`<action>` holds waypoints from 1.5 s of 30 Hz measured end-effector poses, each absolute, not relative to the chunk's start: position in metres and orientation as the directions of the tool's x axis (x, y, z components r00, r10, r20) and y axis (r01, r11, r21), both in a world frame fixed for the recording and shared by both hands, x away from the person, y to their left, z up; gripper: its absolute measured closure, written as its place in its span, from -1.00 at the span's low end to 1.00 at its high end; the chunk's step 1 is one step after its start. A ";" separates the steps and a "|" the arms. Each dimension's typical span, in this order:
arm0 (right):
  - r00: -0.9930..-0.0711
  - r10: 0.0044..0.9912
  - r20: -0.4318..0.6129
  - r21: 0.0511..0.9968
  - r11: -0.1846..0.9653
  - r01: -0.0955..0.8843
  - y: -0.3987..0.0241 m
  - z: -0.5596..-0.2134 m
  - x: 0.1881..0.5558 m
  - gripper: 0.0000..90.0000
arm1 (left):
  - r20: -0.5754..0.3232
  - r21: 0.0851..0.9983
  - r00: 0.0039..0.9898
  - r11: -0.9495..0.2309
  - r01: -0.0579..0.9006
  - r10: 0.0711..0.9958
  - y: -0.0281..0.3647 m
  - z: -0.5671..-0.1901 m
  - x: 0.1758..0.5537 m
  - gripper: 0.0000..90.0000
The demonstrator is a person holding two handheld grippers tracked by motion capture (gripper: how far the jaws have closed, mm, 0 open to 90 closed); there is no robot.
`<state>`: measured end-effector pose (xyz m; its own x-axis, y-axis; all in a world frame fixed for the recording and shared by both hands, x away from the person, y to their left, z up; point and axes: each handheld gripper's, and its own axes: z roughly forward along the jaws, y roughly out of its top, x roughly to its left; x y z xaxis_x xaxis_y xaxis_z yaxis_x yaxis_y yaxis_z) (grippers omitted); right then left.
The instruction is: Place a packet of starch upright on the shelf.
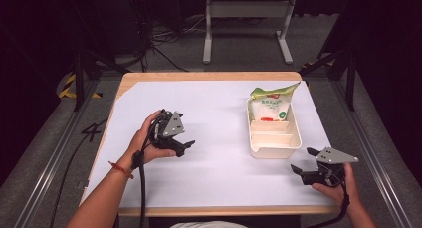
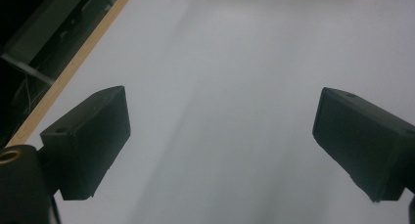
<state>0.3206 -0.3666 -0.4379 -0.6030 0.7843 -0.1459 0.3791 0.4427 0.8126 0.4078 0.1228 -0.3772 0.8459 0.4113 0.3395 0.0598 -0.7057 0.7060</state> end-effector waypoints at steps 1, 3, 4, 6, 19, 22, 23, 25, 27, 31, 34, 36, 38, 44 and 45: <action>-0.598 0.787 -0.151 0.818 0.439 0.372 -0.366 -0.437 0.320 -0.73 | 0.340 0.705 0.845 -0.706 0.062 0.414 0.127 -0.379 0.405 -0.82; -0.598 0.787 -0.152 0.824 0.435 0.362 -0.366 -0.436 0.319 -0.74 | 0.340 0.707 0.840 -0.704 0.068 0.423 0.131 -0.380 0.404 -0.82; -0.598 0.787 -0.151 0.827 0.432 0.359 -0.366 -0.435 0.319 -0.74 | 0.334 0.710 0.838 -0.700 0.078 0.431 0.135 -0.382 0.401 -0.82; -0.599 0.785 -0.157 0.831 0.433 0.350 -0.365 -0.434 0.318 -0.75 | 0.333 0.709 0.835 -0.700 0.084 0.437 0.142 -0.385 0.397 -0.82; -0.601 0.775 -0.196 0.830 0.458 0.319 -0.361 -0.431 0.315 -0.75 | 0.304 0.710 0.804 -0.684 0.167 0.511 0.188 -0.408 0.376 -0.82; -0.601 0.774 -0.200 0.831 0.459 0.315 -0.361 -0.431 0.315 -0.75 | 0.302 0.706 0.785 -0.680 0.197 0.541 0.203 -0.416 0.369 -0.81; -0.600 0.774 -0.200 0.831 0.459 0.314 -0.361 -0.431 0.315 -0.75 | 0.294 0.707 0.783 -0.676 0.209 0.548 0.207 -0.418 0.367 -0.81; -0.600 0.775 -0.197 0.832 0.456 0.316 -0.361 -0.431 0.315 -0.75 | 0.279 0.709 0.779 -0.667 0.228 0.562 0.213 -0.422 0.365 -0.81; -0.599 0.776 -0.199 0.831 0.457 0.317 -0.360 -0.431 0.315 -0.75 | 0.256 0.726 0.766 -0.640 0.250 0.589 0.224 -0.426 0.361 -0.81; -0.595 0.777 -0.204 0.824 0.465 0.325 -0.359 -0.431 0.316 -0.74 | 0.211 0.774 0.742 -0.572 0.271 0.637 0.240 -0.432 0.355 -0.80; -0.594 0.778 -0.204 0.824 0.464 0.325 -0.360 -0.432 0.316 -0.74 | 0.134 0.815 0.720 -0.489 0.310 0.681 0.255 -0.437 0.353 -0.79; -0.593 0.780 -0.202 0.824 0.462 0.328 -0.360 -0.432 0.317 -0.74 | 0.118 0.814 0.705 -0.474 0.334 0.699 0.262 -0.442 0.353 -0.80; -0.593 0.779 -0.204 0.823 0.464 0.327 -0.360 -0.432 0.317 -0.74 | 0.067 0.829 0.695 -0.427 0.361 0.716 0.271 -0.447 0.352 -0.79; -0.589 0.781 -0.205 0.826 0.462 0.324 -0.360 -0.431 0.319 -0.74 | 0.002 0.854 0.688 -0.359 0.376 0.726 0.281 -0.453 0.348 -0.79; -0.589 0.782 -0.203 0.826 0.460 0.325 -0.360 -0.432 0.319 -0.74 | -0.002 0.853 0.694 -0.361 0.377 0.720 0.280 -0.454 0.348 -0.79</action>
